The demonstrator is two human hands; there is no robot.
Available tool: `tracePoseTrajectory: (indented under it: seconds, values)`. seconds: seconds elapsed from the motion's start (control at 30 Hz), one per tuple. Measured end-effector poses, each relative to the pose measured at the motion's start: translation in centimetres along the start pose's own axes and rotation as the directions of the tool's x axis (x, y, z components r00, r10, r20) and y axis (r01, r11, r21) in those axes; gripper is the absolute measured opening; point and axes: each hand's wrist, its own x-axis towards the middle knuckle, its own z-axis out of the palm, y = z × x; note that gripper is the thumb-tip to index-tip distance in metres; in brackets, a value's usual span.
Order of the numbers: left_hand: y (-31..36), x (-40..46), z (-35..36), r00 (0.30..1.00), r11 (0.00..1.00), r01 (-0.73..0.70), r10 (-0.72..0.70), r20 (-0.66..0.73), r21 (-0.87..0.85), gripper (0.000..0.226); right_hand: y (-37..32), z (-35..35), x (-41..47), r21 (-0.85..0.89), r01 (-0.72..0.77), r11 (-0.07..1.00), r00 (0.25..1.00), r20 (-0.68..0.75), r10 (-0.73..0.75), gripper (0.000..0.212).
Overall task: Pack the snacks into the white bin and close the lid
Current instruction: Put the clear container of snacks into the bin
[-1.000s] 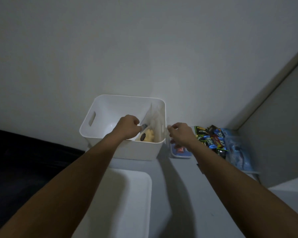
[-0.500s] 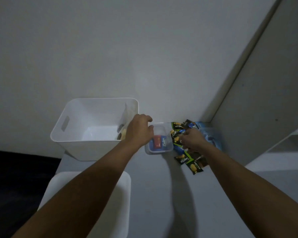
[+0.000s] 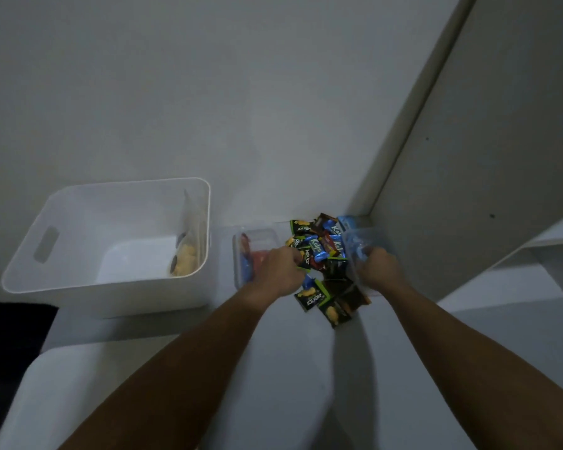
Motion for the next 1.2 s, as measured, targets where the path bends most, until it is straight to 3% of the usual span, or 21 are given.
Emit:
tracePoseTrajectory:
  seconds: [0.23,0.3,0.43,0.53,0.7,0.77,0.87,1.03,1.2]
  values:
    - [4.5,3.2,6.8,0.972,0.984,0.095,-0.059,0.226,-0.153,0.015,4.3,1.3,2.1,-0.202,-0.126,0.971,0.985,0.094,0.147,0.053]
    - [5.0,3.9,8.2,0.961,0.972,0.141,-0.088,0.263,-0.189,0.008,4.5,2.2,2.0,-0.169,-0.187,0.968,0.98,0.031,0.195,0.061]
    - [5.1,4.9,10.0,0.947,0.924,0.255,-0.179,0.267,-0.285,0.012,4.6,2.9,2.5,-0.041,-0.306,0.951,0.952,0.004,0.306,0.056]
    - [5.2,5.2,10.0,0.941,0.889,0.316,-0.249,0.229,-0.332,0.016,4.8,2.1,2.7,0.059,-0.311,0.948,0.949,-0.032,0.314,0.049]
    - [6.0,4.5,6.9,0.918,0.79,0.382,-0.264,0.297,-0.479,0.015,3.3,-1.4,1.6,0.115,-0.282,0.953,0.947,-0.129,0.296,0.031]
    - [5.9,4.1,5.2,0.932,0.751,0.359,-0.252,0.262,-0.554,0.018,1.9,-1.9,1.3,0.173,-0.245,0.954,0.953,-0.14,0.27,0.029]
    - [4.5,3.5,3.0,0.947,0.729,0.296,-0.306,0.093,-0.617,0.011,-0.9,-1.2,1.5,0.319,-0.145,0.937,0.974,-0.119,0.191,0.029]
    - [-0.8,3.4,0.3,0.859,0.722,0.309,-0.491,-0.144,-0.618,0.015,-6.3,0.6,0.7,0.309,-0.003,0.951,0.997,-0.079,0.029,0.036]
    - [-4.9,2.6,-1.5,0.832,0.747,0.352,-0.525,-0.177,-0.563,0.025,-9.6,2.9,0.2,0.301,0.045,0.953,0.998,0.035,-0.058,0.024]
